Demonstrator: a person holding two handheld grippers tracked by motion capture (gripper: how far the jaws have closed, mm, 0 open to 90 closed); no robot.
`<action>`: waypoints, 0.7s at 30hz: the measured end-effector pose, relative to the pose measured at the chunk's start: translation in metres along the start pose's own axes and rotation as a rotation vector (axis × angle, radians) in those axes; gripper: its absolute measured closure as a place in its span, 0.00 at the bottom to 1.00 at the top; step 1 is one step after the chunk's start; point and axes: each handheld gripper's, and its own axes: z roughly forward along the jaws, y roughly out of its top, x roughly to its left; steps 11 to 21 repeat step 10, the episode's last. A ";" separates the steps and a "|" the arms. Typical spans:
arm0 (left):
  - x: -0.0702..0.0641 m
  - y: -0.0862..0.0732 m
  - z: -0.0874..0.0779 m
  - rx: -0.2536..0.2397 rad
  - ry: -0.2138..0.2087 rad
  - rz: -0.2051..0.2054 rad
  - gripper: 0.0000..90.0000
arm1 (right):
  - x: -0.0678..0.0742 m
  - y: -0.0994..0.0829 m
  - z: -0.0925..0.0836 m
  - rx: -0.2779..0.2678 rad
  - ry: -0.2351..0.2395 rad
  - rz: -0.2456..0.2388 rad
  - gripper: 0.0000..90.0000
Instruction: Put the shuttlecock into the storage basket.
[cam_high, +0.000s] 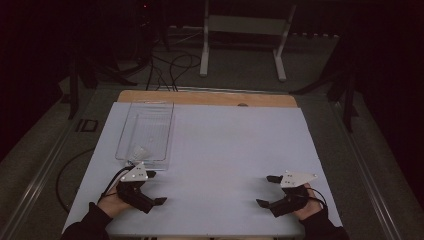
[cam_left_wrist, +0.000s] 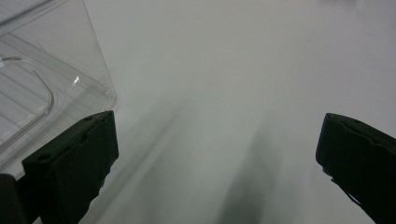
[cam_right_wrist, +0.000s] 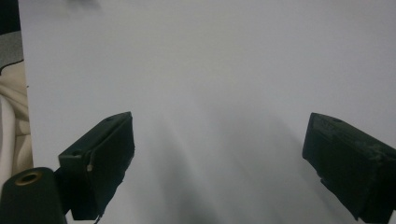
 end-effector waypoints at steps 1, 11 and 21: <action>0.000 0.000 0.001 -0.008 -0.001 0.004 0.00 | 0.000 0.000 0.000 0.001 0.001 0.001 0.10; -0.003 0.001 0.000 -0.016 -0.007 0.009 0.00 | 0.000 0.000 0.000 0.000 0.003 0.001 0.10; -0.003 0.001 0.000 -0.016 -0.007 0.009 0.00 | 0.000 0.000 0.000 0.000 0.003 0.001 0.10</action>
